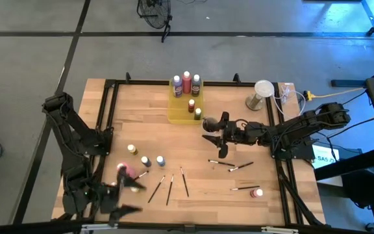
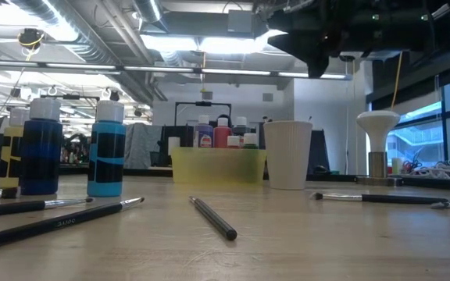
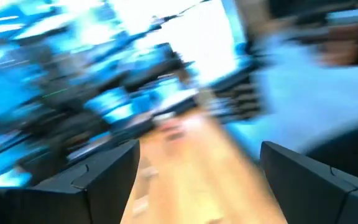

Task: Pick & Place Paint Supplies
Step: Put the large light pink paint bottle into the yellow bin

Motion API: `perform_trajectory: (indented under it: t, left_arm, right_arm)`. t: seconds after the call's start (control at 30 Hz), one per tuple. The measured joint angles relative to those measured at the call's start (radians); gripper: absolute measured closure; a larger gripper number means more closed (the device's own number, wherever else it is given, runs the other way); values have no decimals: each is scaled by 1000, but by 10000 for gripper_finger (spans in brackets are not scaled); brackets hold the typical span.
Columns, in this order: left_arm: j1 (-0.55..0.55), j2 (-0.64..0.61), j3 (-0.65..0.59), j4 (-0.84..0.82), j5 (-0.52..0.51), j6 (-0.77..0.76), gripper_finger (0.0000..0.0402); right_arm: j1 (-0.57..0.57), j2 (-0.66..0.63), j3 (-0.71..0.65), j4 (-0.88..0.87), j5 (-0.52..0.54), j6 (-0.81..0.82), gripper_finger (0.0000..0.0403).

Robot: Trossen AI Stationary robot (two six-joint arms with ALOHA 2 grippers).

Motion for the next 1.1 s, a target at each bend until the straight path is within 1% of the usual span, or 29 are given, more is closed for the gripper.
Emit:
perform_trajectory:
  t: [0.03,0.1,0.17,0.23,0.3,0.47,0.53,0.57,0.67,0.7,0.8,0.9,1.1]
  left_arm:
    - [0,0,0,-1,-68,-5,71]
    - [-1,0,0,-2,-166,-6,71]
    - [-1,0,0,-3,-239,-34,71]
    - [-1,0,0,-7,-296,-103,71]
    - [-1,0,0,-11,-312,-166,71]
    - [-1,0,0,-22,-354,-208,71]
    - [-4,0,0,-24,-331,-213,71]
    - [-9,0,0,-23,-297,-213,71]
    - [-36,0,0,-40,-121,-181,71]
    - [-46,0,0,-54,-87,-180,71]
    - [-86,0,0,-163,-79,-236,71]
    - [-124,-5,0,-326,-81,-373,71]
    - [-157,-42,0,-652,-102,-825,71]
  right_arm:
    - [4,0,0,0,0,0,224]
    - [11,0,0,0,0,-1,224]
    - [17,0,0,0,0,-3,224]
    - [23,0,0,0,0,-3,224]
    - [27,0,0,0,0,-3,224]
    - [32,0,0,0,-3,-4,224]
    - [32,0,0,0,-20,-4,224]
    - [32,0,0,0,-25,-4,224]
    - [32,0,0,0,-61,-4,224]
    - [32,0,0,0,-73,-9,224]
    - [32,0,0,0,-108,-28,224]
    - [33,0,0,0,-129,-30,224]
    - [38,0,0,0,-130,-30,224]
